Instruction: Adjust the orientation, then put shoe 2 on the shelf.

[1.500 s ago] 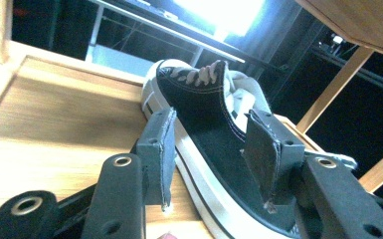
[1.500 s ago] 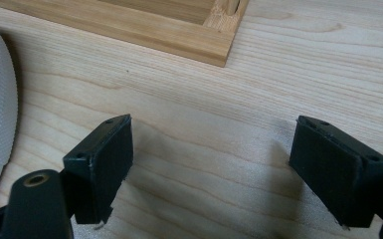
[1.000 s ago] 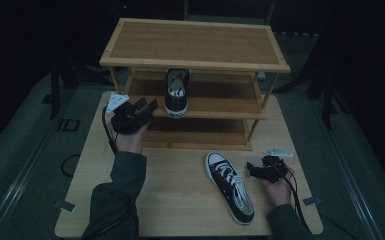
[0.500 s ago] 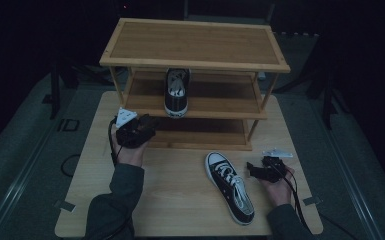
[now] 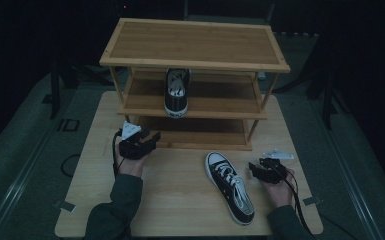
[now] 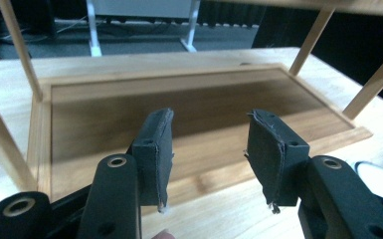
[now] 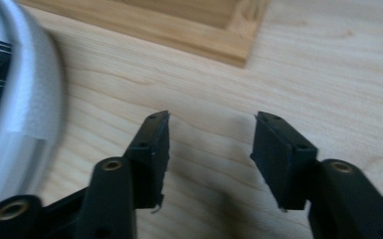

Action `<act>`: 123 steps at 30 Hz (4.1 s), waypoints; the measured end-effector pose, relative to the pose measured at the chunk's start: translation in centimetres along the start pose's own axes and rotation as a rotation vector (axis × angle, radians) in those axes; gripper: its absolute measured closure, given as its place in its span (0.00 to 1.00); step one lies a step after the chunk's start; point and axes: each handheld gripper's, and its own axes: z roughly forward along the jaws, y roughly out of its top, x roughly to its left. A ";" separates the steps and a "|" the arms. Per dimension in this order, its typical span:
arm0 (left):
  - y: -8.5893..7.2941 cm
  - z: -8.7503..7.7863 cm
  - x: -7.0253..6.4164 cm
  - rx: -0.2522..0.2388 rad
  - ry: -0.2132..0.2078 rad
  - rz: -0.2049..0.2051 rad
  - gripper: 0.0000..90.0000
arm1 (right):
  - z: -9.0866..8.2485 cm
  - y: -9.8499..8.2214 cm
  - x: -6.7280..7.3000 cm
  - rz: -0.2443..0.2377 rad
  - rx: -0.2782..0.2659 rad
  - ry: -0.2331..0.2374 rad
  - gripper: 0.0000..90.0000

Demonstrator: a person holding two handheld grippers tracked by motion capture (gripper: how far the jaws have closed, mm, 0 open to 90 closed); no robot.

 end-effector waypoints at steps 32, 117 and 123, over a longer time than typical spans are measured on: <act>-3.0 0.7 1.2 0.068 0.034 0.001 0.57 | -8.2 0.0 6.8 -0.180 -0.052 0.236 0.75; -3.6 1.0 1.6 0.079 0.048 -0.033 0.57 | -11.7 7.6 8.2 -0.061 -0.205 0.452 0.98; -3.6 1.0 1.7 0.078 0.048 -0.037 0.57 | -12.9 9.0 7.9 -0.055 -0.243 0.482 0.98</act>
